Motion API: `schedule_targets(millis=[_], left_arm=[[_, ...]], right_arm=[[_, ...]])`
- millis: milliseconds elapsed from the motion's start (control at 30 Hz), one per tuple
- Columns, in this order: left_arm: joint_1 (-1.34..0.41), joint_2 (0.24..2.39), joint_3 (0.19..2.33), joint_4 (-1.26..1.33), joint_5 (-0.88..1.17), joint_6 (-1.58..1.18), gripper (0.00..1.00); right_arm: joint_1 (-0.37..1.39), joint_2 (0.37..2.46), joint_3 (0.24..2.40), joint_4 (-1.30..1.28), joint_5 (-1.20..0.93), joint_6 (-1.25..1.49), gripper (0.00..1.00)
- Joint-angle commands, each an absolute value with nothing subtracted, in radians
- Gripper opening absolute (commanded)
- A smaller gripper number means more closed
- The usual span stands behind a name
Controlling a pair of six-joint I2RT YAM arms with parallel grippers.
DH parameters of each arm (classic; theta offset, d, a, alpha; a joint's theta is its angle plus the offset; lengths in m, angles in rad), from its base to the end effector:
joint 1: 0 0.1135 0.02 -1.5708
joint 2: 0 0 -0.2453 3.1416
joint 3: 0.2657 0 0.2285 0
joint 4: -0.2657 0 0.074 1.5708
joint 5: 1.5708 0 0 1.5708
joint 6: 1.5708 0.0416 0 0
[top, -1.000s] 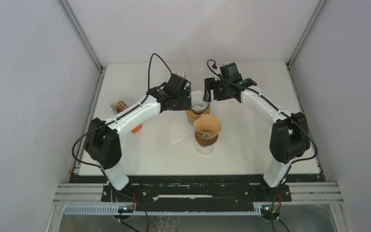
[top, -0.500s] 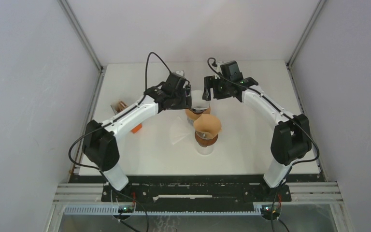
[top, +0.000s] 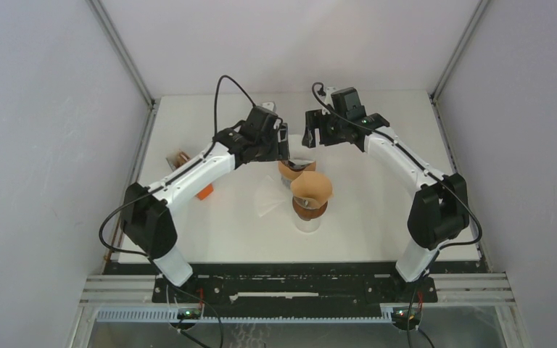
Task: Place the coffee filter in the dripper
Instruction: Adjust the coffee filter in the coffee dripper.
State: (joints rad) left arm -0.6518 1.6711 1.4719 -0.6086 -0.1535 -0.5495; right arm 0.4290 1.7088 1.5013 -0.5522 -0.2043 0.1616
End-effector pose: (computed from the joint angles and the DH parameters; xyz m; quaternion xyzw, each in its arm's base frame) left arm 0.2838 -0.2085 0.2896 0.0188 0.9256 -0.1511 0.3465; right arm 0.3285 0.1595 0.2907 -0.1617 0.9006 0.2039 0.3482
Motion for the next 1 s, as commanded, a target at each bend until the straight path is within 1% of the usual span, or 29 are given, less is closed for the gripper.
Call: schedule_targets(millis=[0,300,500,767,967], left_arm=[[-0.645,1.606,1.532,-0.587,-0.155,-0.551,0.77],[-0.641,1.578,1.515,-0.565,-0.134,-0.558,0.81],[-0.641,1.574,1.475,-0.563,-0.084,-0.567,0.83],[-0.644,1.558,1.355,-0.531,-0.054,-0.587,0.79],[-0.644,1.575,1.344,-0.522,-0.064,-0.588,0.78]], right_arm=[[0.44,1.643,1.546,-0.544,-0.2,0.154,0.83],[0.445,1.624,1.543,-0.548,-0.189,0.148,0.83],[0.465,1.625,1.526,-0.563,-0.162,0.134,0.83],[0.499,1.641,1.475,-0.568,-0.156,0.117,0.83],[0.508,1.684,1.471,-0.56,-0.133,0.11,0.83]])
